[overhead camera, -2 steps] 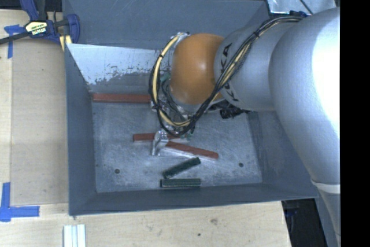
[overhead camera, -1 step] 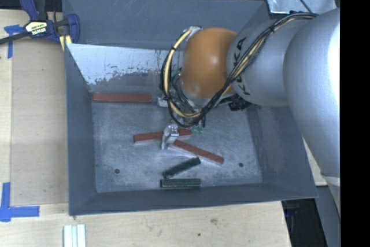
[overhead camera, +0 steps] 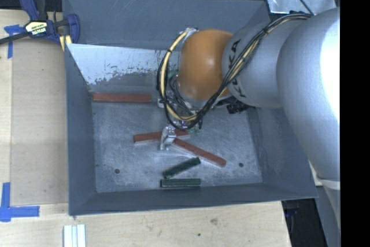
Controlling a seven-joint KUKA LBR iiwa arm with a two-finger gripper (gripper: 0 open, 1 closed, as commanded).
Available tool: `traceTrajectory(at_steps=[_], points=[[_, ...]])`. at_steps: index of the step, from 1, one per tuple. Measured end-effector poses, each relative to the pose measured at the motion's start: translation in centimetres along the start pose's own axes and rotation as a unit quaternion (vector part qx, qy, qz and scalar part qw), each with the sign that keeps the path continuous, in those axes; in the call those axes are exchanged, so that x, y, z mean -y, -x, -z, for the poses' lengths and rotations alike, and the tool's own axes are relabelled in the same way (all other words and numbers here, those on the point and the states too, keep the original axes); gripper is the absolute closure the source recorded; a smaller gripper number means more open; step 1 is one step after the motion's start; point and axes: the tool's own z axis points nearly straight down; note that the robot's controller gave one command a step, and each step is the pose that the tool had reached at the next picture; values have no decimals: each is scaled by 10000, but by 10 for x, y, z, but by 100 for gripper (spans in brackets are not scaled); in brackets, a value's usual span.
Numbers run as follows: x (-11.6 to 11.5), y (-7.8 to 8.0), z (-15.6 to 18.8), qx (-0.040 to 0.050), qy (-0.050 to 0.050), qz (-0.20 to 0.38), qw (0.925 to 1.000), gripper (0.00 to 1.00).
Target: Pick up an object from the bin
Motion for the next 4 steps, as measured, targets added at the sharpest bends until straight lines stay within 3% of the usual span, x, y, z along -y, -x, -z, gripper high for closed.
traceTrajectory(at_steps=[1, 4], points=[[-1, 7, 4, 42, 51, 132, 9999, 100], [2, 8, 10, -16, 16, 151, 9999, 100]])
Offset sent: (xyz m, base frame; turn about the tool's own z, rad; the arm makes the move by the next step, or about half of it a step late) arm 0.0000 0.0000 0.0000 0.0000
